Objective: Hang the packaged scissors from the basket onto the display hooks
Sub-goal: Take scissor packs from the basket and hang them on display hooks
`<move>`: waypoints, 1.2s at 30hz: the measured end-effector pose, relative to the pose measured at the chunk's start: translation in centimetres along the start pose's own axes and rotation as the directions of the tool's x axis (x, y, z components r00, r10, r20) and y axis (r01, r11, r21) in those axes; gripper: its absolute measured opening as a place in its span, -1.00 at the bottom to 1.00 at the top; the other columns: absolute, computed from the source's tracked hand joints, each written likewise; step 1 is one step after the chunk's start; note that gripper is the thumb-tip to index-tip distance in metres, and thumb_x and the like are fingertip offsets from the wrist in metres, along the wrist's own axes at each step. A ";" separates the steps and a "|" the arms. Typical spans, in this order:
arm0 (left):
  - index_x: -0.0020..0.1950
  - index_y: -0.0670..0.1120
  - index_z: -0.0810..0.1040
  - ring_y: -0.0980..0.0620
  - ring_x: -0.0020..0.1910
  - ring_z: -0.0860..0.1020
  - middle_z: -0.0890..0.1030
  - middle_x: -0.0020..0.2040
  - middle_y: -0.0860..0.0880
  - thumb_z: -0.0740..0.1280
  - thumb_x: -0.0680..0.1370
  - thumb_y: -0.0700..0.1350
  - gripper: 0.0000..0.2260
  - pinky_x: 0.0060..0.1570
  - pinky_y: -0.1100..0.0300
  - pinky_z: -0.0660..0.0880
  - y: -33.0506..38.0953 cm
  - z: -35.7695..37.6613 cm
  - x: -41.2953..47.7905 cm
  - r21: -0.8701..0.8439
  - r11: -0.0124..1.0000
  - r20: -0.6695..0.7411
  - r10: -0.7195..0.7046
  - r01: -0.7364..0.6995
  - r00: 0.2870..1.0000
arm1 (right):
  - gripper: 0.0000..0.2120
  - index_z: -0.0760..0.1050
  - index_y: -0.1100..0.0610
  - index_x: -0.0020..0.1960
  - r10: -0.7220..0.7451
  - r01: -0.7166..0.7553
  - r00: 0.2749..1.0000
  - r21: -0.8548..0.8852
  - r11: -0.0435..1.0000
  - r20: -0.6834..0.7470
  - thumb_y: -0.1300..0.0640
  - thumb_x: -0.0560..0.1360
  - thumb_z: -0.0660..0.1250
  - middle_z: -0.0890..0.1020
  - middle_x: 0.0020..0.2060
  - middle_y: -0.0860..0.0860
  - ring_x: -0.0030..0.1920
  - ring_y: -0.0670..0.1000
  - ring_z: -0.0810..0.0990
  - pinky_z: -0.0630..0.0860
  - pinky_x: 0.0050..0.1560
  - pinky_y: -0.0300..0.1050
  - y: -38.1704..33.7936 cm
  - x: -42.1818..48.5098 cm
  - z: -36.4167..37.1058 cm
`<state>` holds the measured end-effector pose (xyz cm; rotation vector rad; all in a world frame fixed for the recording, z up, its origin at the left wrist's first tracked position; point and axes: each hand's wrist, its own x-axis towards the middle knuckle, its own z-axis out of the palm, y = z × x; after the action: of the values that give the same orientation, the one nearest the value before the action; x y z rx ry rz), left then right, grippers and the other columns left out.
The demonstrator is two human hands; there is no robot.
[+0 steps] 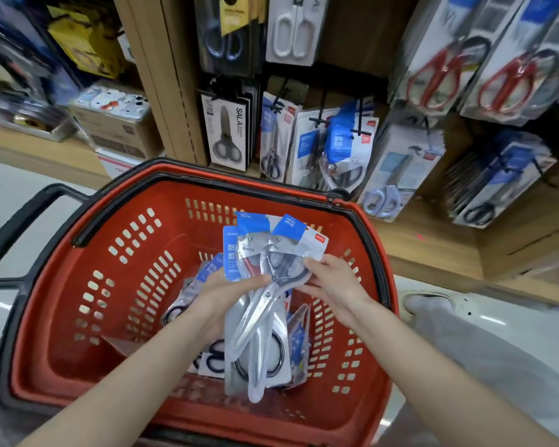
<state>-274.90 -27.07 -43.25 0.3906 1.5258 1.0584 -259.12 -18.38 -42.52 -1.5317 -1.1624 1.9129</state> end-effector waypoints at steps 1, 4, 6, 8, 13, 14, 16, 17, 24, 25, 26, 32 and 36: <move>0.04 -0.03 0.63 -0.09 0.04 0.63 0.71 -0.07 -0.02 0.60 0.19 -0.03 -0.55 0.17 -0.07 0.50 0.2 0.2 0.0 0.007 1.000 -0.009 0.006 -0.006 1.000 | -0.80 0.52 0.29 0.14 -0.029 0.029 1.000 -0.001 1.000 -0.008 0.22 0.58 0.24 0.66 0.03 0.19 0.02 0.11 0.66 0.62 -0.07 -0.17 -0.1 -0.1 -0.2; 0.04 -0.03 0.61 -0.02 -0.01 0.63 0.70 -0.08 -0.01 0.59 0.18 -0.01 -0.53 0.05 0.06 0.54 0.6 0.7 0.2 0.034 0.999 0.005 0.030 -0.030 1.000 | -0.79 0.53 0.30 0.16 -0.117 0.120 0.991 0.045 0.992 -0.061 0.26 0.55 0.28 0.65 0.05 0.19 -0.04 0.08 0.66 0.62 -0.13 -0.25 -0.6 -0.3 -1.3; 0.04 -0.02 0.59 0.05 -0.06 0.64 0.70 -0.09 0.01 0.56 0.30 -0.10 -0.66 -0.15 0.24 0.50 1.0 1.1 0.0 0.064 0.996 0.032 0.061 -0.063 0.998 | -0.77 0.53 0.28 0.15 -0.096 0.103 0.994 0.137 0.985 -0.060 0.18 0.56 0.29 0.66 0.02 0.14 -0.11 -0.02 0.66 0.61 -0.17 -0.29 -1.3 -0.3 -2.1; 0.04 -0.04 0.61 0.04 -0.06 0.65 0.70 -0.08 0.00 0.55 0.33 -0.13 -0.69 -0.18 0.26 0.49 1.2 1.3 0.0 0.101 0.992 0.056 0.073 -0.078 0.996 | -0.75 0.56 0.22 0.10 -0.047 0.052 0.998 0.197 0.979 -0.028 0.06 0.56 0.28 0.68 -0.05 0.07 -0.14 -0.06 0.67 0.59 -0.20 -0.28 -2.3 -0.1 -2.9; 0.07 -0.08 0.61 -0.05 -0.01 0.66 0.70 -0.05 -0.04 0.51 0.37 -0.16 -0.71 -0.01 0.14 0.54 1.7 1.9 0.0 0.070 0.991 0.109 0.103 -0.111 0.989 | -0.84 0.57 0.12 0.00 -0.129 0.147 0.986 0.178 0.973 -0.106 0.03 0.53 0.33 0.68 -0.13 0.03 -0.22 -0.09 0.64 0.58 -0.17 -0.22 -4.8 0.2 -4.0; 0.08 -0.08 0.61 -0.06 0.01 0.65 0.70 -0.04 -0.05 0.51 0.38 -0.15 -0.71 0.05 0.10 0.53 1.9 2.1 0.0 0.059 0.989 0.109 0.129 -0.136 0.986 | -0.84 0.57 0.13 0.02 -0.177 0.196 0.977 0.173 0.965 -0.118 0.06 0.54 0.33 0.68 -0.12 0.05 -0.20 -0.06 0.64 0.58 -0.15 -0.19 -5.5 0.0 -4.1; 0.09 -0.07 0.62 -0.06 0.02 0.64 0.70 -0.03 -0.05 0.50 0.38 -0.14 -0.71 0.12 0.05 0.52 2.5 2.2 0.1 0.037 0.984 0.083 0.173 -0.176 0.981 | -0.81 0.56 0.17 0.07 -0.275 0.297 0.952 0.190 0.936 -0.135 0.09 0.54 0.31 0.69 -0.09 0.07 -0.15 -0.01 0.65 0.59 -0.13 -0.14 -7.2 -0.9 -4.5; 0.09 -0.08 0.62 -0.06 0.00 0.65 0.70 -0.04 -0.05 0.50 0.39 -0.16 -0.72 0.11 0.04 0.53 2.9 2.3 0.2 0.022 0.981 0.061 0.191 -0.192 0.980 | -0.82 0.56 0.17 0.07 -0.324 0.349 0.934 0.195 0.917 -0.150 0.10 0.55 0.30 0.69 -0.10 0.07 -0.16 -0.02 0.66 0.60 -0.16 -0.16 -8.3 -1.4 -4.9; -0.01 -0.12 0.64 -0.11 -0.06 0.66 0.71 -0.12 -0.07 0.51 0.38 -0.22 -0.79 0.07 -0.01 0.55 5.5 2.5 1.2 0.028 0.949 -0.035 0.314 -0.313 0.949 | -0.91 0.55 0.08 0.03 -0.655 0.672 0.690 -0.066 0.738 -0.309 0.12 0.55 0.31 0.67 0.02 0.12 0.06 0.10 0.65 0.57 0.05 0.01 -17.4 -4.0 -8.9; -0.03 -0.11 0.64 -0.11 -0.07 0.66 0.71 -0.12 -0.06 0.51 0.38 -0.22 -0.80 0.07 -0.02 0.55 5.9 2.6 1.4 0.032 0.945 -0.044 0.327 -0.326 0.944 | -0.94 0.56 0.05 -0.01 -0.698 0.700 0.645 -0.128 0.703 -0.311 0.12 0.54 0.32 0.68 -0.04 0.07 0.01 0.05 0.66 0.58 0.02 -0.03 -18.4 -4.1 -9.3; -0.04 -0.10 0.64 -0.10 -0.07 0.67 0.71 -0.13 -0.06 0.52 0.37 -0.21 -0.81 0.08 -0.04 0.55 6.1 2.7 1.7 0.034 0.940 -0.051 0.340 -0.338 0.939 | -0.96 0.56 0.02 -0.06 -0.751 0.720 0.585 -0.230 0.655 -0.307 0.12 0.54 0.33 0.68 -0.11 0.01 -0.06 -0.03 0.66 0.59 -0.03 -0.10 -19.2 -4.2 -9.6; -0.05 -0.05 0.63 0.00 -0.11 0.67 0.71 -0.15 0.01 0.51 0.39 -0.18 -0.83 0.07 0.01 0.55 7.4 3.3 2.7 0.057 0.922 -0.070 0.386 -0.382 0.920 | -0.95 0.53 0.00 -0.13 -0.862 0.534 0.494 -0.744 0.402 -0.112 0.10 0.51 0.34 0.57 -0.27 -0.13 -0.16 -0.08 0.54 0.45 -0.09 -0.12 -19.7 -0.5 -11.0; -0.07 -0.02 0.62 0.08 -0.15 0.67 0.71 -0.17 0.07 0.51 0.39 -0.19 -0.83 -0.02 0.15 0.54 7.6 3.1 3.6 0.088 0.918 -0.080 0.393 -0.386 0.916 | -0.91 0.51 0.07 -0.14 -0.754 0.393 0.649 -0.805 0.444 -0.099 0.10 0.53 0.32 0.57 -0.21 0.01 -0.15 -0.02 0.51 0.32 -0.20 -0.15 -16.9 4.7 -11.4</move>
<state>-275.38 -19.12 -39.20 0.7260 1.6125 1.3506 -252.67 -1.52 -31.95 -1.4553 -2.0193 0.5262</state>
